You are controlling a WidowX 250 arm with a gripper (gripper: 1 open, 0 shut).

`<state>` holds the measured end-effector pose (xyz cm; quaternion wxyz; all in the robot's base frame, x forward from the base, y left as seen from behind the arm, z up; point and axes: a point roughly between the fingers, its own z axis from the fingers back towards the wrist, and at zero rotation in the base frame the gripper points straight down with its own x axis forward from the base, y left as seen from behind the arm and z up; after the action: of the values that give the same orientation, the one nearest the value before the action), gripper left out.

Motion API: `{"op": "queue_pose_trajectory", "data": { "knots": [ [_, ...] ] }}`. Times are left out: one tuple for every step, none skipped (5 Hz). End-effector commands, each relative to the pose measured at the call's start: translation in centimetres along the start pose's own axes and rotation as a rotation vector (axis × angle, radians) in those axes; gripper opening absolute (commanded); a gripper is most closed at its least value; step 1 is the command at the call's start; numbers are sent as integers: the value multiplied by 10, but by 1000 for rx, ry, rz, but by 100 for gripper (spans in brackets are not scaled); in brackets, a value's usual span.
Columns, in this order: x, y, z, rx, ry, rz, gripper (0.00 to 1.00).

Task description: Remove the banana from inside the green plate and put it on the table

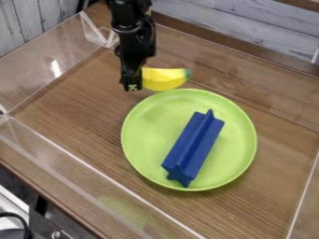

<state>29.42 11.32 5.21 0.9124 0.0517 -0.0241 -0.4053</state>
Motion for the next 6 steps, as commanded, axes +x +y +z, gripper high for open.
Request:
{"op": "queue_pose_trajectory", "data": {
  "knots": [
    [-7,18,8,55,-11,-13,0],
    [-12,18,1,53,-5,-30,0],
    [-16,16,-6,50,-2,-48,0],
    [-18,15,-13,47,1,-65,0],
    [-20,14,-19,45,4,-83,0],
    [-20,14,-22,43,3,-93,0]
  ]
}}
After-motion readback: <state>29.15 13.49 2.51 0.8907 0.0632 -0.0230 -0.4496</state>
